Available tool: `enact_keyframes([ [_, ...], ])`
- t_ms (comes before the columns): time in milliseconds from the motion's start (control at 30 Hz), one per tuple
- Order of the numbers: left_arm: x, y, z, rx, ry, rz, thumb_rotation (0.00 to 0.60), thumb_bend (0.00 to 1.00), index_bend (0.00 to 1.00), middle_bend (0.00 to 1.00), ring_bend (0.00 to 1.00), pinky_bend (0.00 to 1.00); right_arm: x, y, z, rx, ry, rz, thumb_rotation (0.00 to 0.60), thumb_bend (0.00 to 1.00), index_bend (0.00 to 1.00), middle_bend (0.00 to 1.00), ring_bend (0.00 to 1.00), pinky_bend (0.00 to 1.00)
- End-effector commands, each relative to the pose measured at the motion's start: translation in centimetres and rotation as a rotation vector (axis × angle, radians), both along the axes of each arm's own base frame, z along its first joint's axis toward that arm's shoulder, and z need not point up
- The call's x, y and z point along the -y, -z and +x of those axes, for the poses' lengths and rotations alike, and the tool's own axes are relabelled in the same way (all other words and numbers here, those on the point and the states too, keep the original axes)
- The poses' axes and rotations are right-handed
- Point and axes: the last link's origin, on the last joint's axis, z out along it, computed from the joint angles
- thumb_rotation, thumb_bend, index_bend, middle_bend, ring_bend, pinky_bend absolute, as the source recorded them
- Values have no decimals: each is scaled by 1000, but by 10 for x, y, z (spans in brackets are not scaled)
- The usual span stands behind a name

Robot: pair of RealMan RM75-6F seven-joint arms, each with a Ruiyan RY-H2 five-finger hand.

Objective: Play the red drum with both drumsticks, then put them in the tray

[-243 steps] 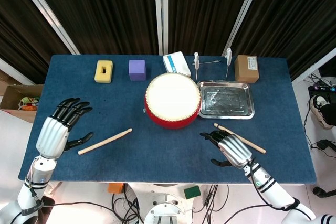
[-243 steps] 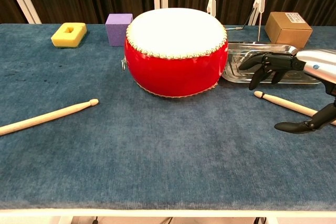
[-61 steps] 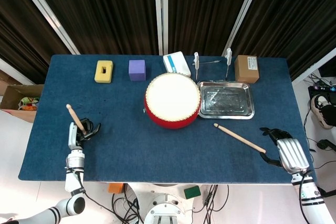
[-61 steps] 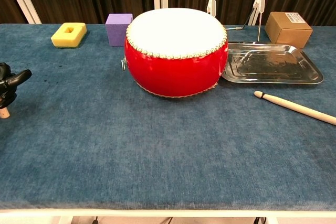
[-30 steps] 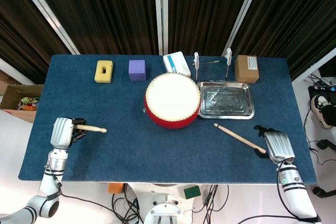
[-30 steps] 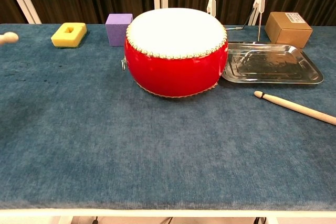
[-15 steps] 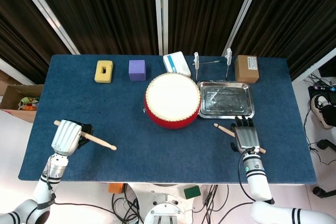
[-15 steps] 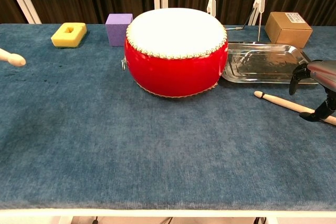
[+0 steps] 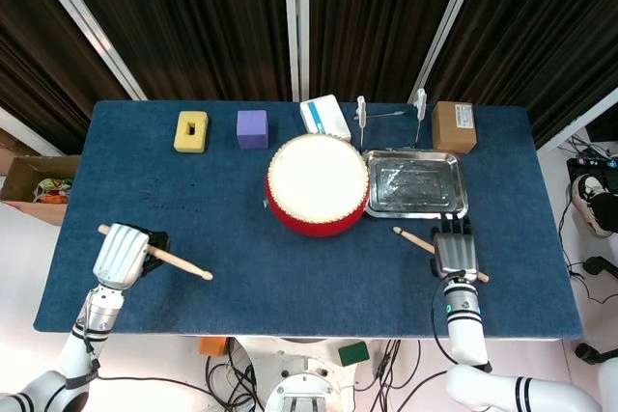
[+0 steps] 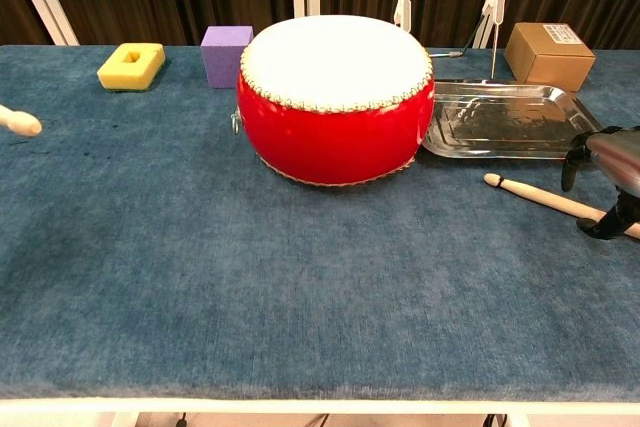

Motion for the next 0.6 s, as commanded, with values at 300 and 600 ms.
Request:
enact_keyframes([
  [300, 2, -1, -5, -3, -17, -12, 600, 715, 1000, 1000, 1000, 1000, 0, 15, -2, 53, -28, 5, 600, 327, 497, 106, 0, 62],
  [600, 1, 1, -6, 3, -24, -20, 600, 714, 1000, 1000, 1000, 1000, -2, 18, -5, 94, -63, -39, 600, 317, 589, 152, 0, 64],
])
